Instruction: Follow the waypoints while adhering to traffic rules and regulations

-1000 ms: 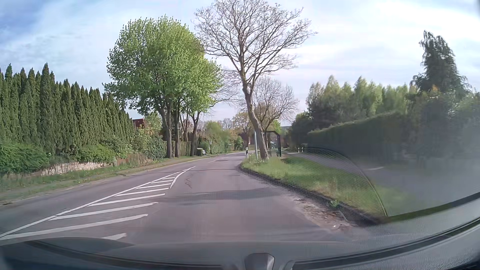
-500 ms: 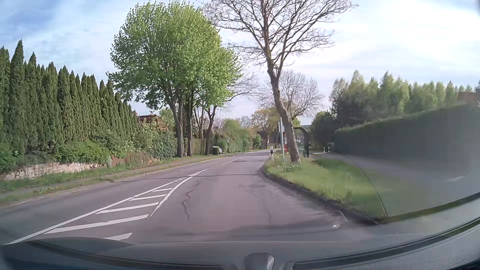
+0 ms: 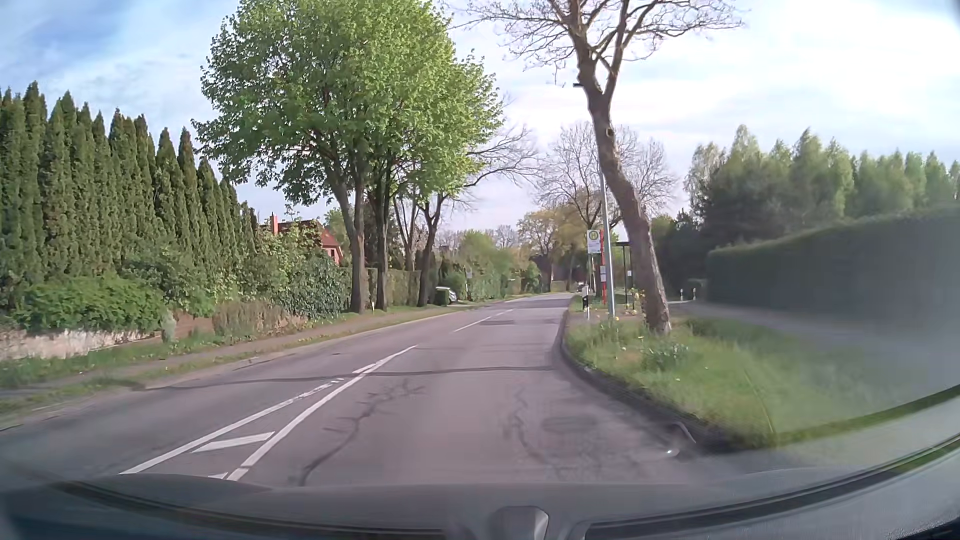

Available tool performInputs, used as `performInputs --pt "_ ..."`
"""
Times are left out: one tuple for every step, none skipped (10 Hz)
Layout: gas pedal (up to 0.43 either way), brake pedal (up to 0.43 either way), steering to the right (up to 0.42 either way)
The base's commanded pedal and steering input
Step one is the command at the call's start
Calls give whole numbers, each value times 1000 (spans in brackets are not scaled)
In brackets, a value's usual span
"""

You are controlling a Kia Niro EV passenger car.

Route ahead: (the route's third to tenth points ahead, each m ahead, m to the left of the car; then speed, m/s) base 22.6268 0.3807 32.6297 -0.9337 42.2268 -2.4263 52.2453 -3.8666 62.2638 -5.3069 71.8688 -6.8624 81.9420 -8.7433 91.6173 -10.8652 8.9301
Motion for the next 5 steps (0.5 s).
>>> performInputs --pt "0 0 -18" --pt "0 0 -18" --pt "0 0 -11" --pt "0 0 1" --pt "0 0 12"
